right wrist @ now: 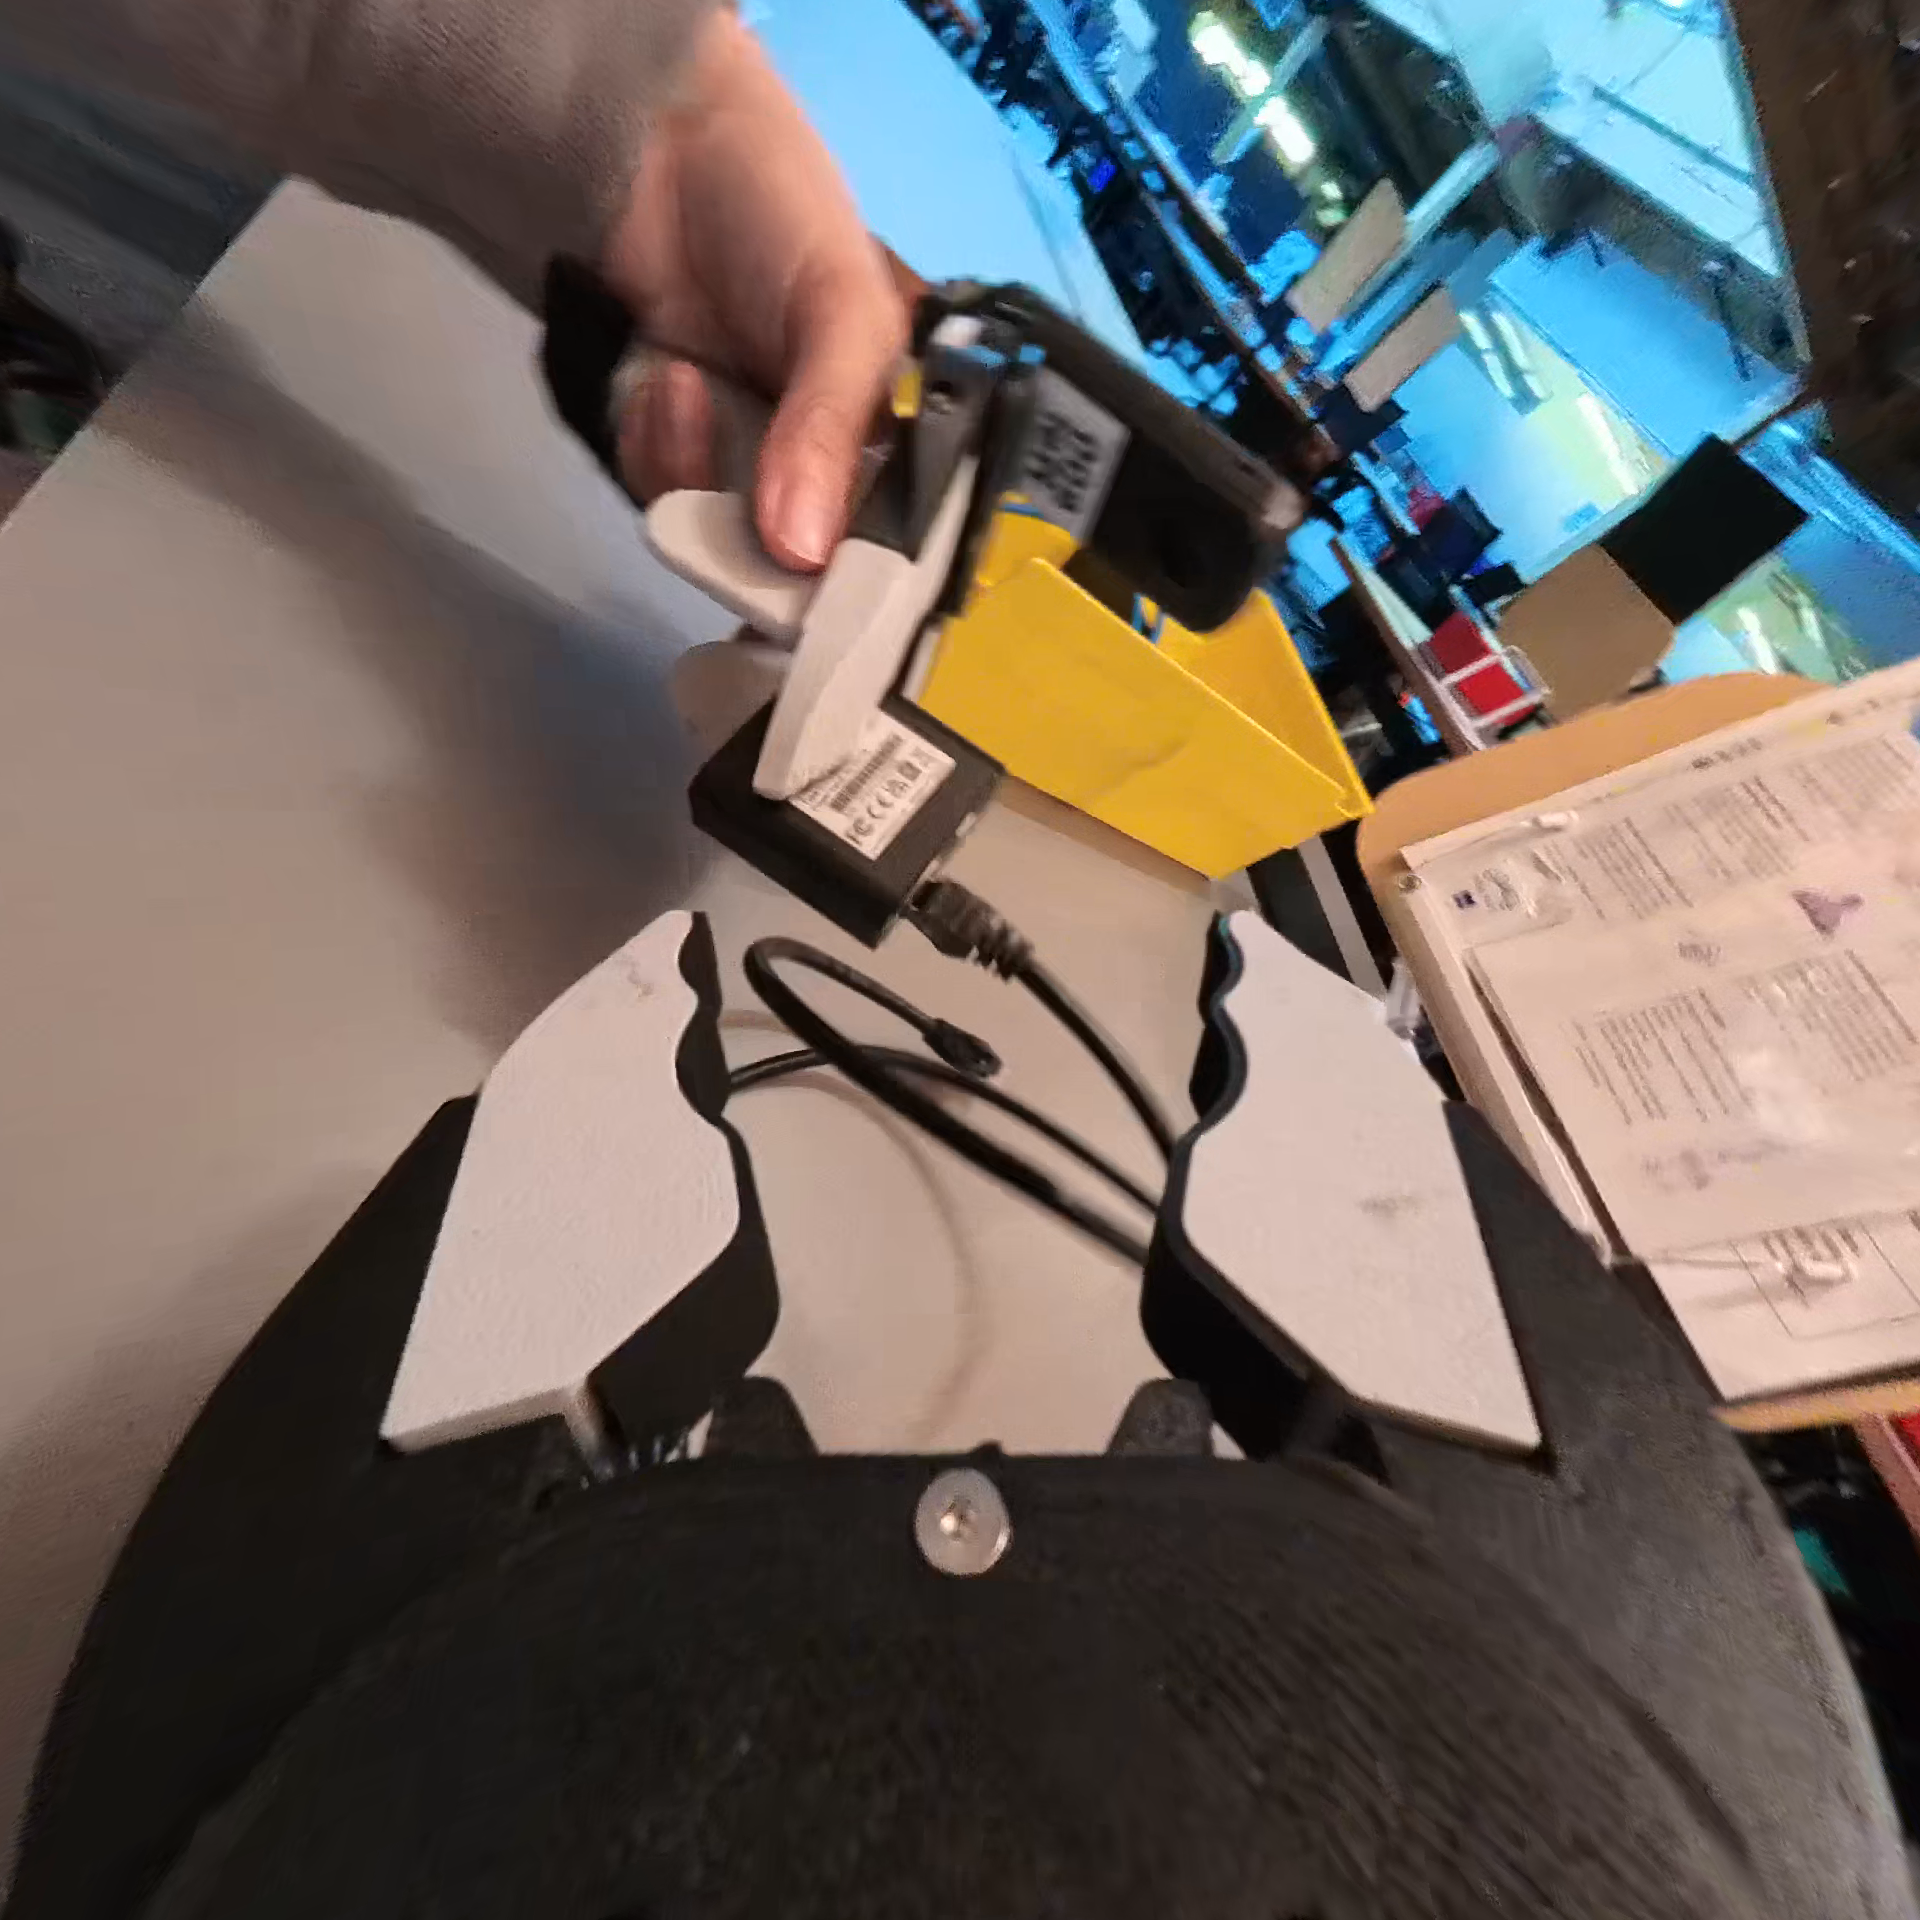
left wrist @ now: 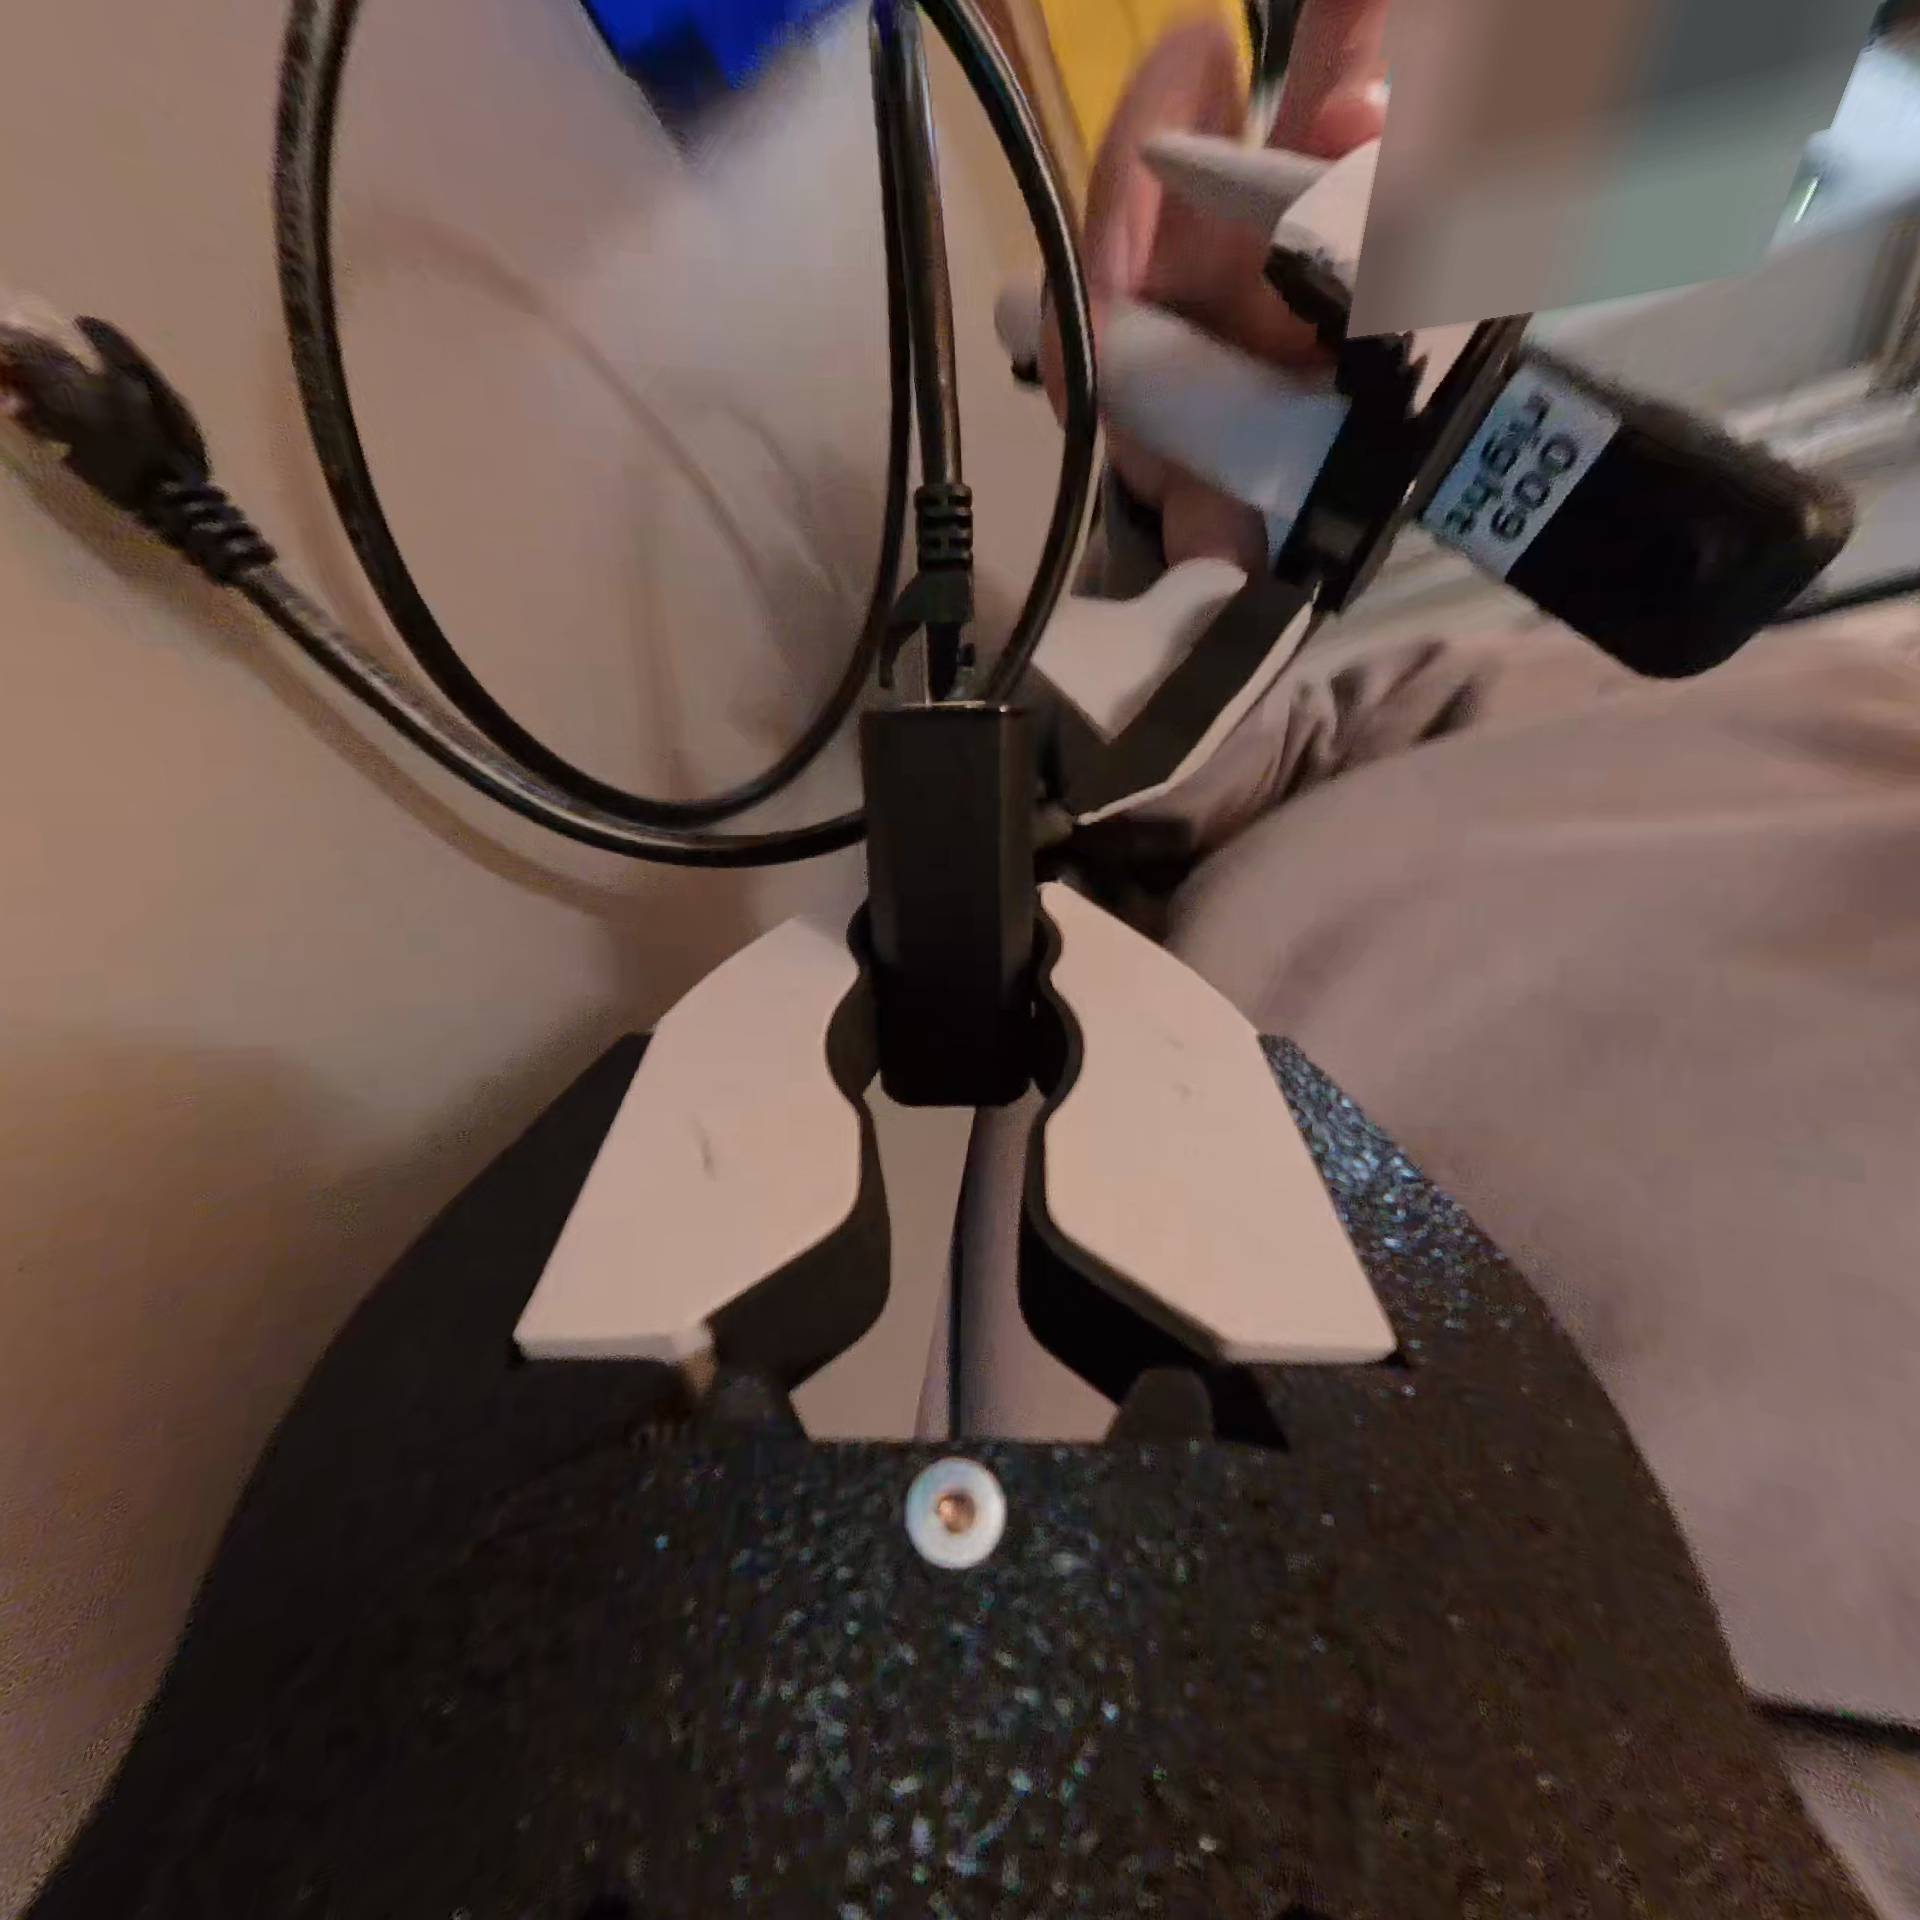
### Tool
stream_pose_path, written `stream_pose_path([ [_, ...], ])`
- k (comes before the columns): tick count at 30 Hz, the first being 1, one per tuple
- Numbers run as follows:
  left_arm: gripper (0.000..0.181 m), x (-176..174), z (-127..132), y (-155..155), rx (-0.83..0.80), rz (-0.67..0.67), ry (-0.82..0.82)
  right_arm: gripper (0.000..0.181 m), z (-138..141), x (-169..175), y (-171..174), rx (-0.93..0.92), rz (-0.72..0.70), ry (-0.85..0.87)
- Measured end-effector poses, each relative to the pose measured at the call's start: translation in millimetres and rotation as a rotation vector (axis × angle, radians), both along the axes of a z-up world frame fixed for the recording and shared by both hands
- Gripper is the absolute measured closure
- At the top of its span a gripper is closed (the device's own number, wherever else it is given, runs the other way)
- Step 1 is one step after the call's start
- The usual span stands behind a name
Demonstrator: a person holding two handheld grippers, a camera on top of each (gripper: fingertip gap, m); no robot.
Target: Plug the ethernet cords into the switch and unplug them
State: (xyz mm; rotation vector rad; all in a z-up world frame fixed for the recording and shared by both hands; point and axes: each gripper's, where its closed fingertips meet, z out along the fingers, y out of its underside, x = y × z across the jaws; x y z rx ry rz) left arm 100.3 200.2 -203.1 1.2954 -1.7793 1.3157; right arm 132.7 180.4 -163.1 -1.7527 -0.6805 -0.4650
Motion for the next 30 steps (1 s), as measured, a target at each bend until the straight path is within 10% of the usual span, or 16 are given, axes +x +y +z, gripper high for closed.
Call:
stream_pose_path([
  [5, 0.157, -19, -1, -17, 0.089, -0.378, 0.035, 0.097, -15, -16, 8, -0.074, 0.053, -0.06],
  [13, 0.157, -14, -4, -28, 0.096, -0.589, 0.054, 0.104, -38, -30, 5, -0.109, 0.189, 0.128],
  [24, 0.157, 0, -7, -20, 0.082, -0.512, 0.096, 0.104, -42, -30, 10, -0.013, 0.228, 0.268],
  [30, 0.157, 3, -3, -17, 0.161, -0.467, 0.069, 0.102, 17, 1, -10, 0.228, 0.15, 0.355],
])
